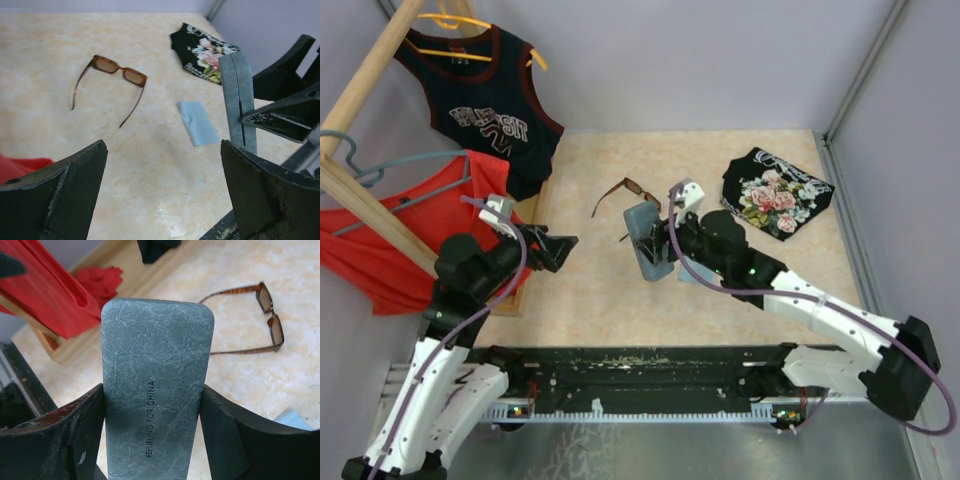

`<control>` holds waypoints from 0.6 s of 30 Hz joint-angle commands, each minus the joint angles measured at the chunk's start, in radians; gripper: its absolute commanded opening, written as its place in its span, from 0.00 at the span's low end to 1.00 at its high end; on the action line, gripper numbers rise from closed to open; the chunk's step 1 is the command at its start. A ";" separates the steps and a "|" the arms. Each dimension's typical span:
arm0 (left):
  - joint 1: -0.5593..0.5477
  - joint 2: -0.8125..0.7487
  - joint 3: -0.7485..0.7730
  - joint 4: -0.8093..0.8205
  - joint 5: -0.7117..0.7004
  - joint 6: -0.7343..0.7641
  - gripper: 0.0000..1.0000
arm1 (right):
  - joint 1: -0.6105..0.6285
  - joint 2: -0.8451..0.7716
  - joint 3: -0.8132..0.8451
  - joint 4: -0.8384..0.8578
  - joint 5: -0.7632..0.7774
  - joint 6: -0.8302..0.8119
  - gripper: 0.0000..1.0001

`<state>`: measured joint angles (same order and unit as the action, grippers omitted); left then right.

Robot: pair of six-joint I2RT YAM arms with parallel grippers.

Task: Organize the sunglasses
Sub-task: Pick up the sunglasses case from the center of the board, then open the sunglasses case.

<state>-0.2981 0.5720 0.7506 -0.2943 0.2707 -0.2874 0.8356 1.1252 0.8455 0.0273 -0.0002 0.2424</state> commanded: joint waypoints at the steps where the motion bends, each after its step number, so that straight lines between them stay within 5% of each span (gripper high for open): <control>1: 0.005 0.016 0.011 0.167 0.202 -0.049 1.00 | 0.002 -0.121 0.013 0.145 -0.026 0.026 0.00; 10: 0.005 0.117 0.056 0.425 0.506 -0.112 1.00 | 0.003 -0.217 -0.001 0.370 -0.289 0.059 0.00; 18: 0.005 0.193 0.143 0.543 0.616 -0.141 1.00 | 0.002 -0.132 0.126 0.486 -0.485 0.090 0.00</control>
<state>-0.2981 0.7479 0.8379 0.1200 0.7792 -0.3988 0.8356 0.9676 0.8677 0.3305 -0.3531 0.3054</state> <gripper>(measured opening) 0.998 0.678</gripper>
